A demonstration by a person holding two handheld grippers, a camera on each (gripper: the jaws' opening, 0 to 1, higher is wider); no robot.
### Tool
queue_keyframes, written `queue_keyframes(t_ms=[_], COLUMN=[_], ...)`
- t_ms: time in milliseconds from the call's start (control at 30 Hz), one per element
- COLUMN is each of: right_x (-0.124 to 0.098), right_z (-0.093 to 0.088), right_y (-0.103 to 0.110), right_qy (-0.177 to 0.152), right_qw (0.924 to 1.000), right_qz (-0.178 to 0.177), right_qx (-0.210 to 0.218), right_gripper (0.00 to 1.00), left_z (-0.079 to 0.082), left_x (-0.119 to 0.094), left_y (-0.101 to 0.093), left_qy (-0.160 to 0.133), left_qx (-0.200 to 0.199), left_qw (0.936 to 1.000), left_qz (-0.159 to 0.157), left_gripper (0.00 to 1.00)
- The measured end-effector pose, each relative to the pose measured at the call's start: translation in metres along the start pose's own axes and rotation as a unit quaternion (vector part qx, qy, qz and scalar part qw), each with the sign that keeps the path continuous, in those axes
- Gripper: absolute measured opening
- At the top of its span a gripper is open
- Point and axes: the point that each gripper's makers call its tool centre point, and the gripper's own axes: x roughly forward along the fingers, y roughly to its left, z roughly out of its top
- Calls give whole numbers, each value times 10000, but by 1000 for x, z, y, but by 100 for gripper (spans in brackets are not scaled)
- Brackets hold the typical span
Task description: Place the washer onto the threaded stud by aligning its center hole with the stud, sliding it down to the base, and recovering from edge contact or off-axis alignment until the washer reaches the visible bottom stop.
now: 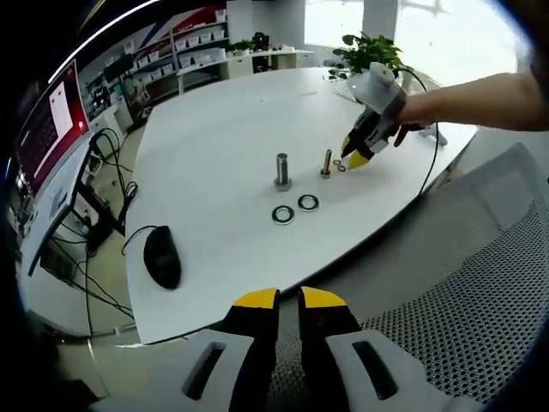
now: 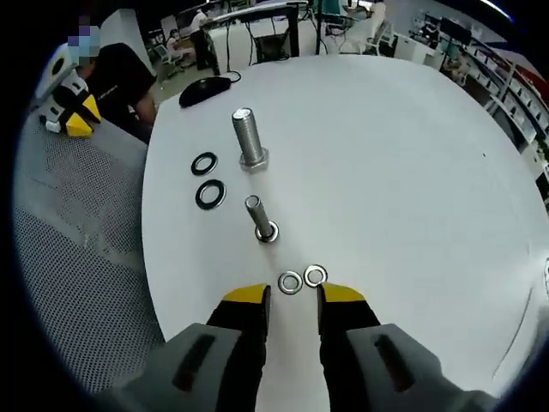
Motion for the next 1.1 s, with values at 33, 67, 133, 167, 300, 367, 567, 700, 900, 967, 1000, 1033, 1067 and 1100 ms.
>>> queue_keyframes(t_ms=[33, 67, 133, 167, 300, 367, 567, 700, 900, 967, 1000, 1033, 1067, 1100], right_x=[0, 0, 0, 1, 3, 4, 7, 8, 10, 11, 11, 11, 12, 12], right_z=[0, 0, 0, 0, -1, -1, 0, 2, 1, 2, 3, 3, 3, 3], right_y=[0, 2, 2, 3, 7, 10, 11, 9, 5, 6, 6, 6, 6, 6], right_qy=[-3, 0, -10, 3, 102, 149, 253, 293, 519, 544, 562, 580, 592, 621], right_qw=[10000, 10000, 9999, 9999, 9998, 9997, 9994, 9993, 9967, 9965, 9964, 9962, 9959, 9953], right_qz=[9, 34, 45, 72, 147, 197, 203, 172, 34, 44, 37, 34, 32, 21], right_qx=[15, 66, 99, 123, 60, 34, -93, -158, -629, -630, -632, -656, -686, -747], right_gripper=[24, 24, 23, 23, 22, 22, 21, 21, 19, 18, 18, 18, 18, 17], left_z=[0, 0, 1, 1, 1, 1, 1, 0, 0, 0, 0, 0, 0, 0], left_x=[0, 0, 0, 0, 0, -1, -1, -1, -1, -1, 0, 0, 0, -1], left_y=[0, 0, -1, -1, -1, -1, -1, -1, -1, -1, -1, -1, -1, -1], left_qy=[0, 0, 1, 2, 5, 7, 10, 10, 13, 13, 13, 12, 12, 11], left_qx=[0, -1, -1, -1, -1, 1, 0, 0, 7, 8, 8, 7, 7, 5], left_qw=[10000, 10000, 10000, 10000, 10000, 10000, 10000, 10000, 10000, 10000, 10000, 10000, 10000, 10000], left_qz=[1, 2, 3, 4, 6, 5, 4, 3, -1, -1, -2, -2, -2, -1], left_gripper=[6, 6, 6, 6, 6, 6, 6, 6, 6, 6, 6, 6, 6, 6])
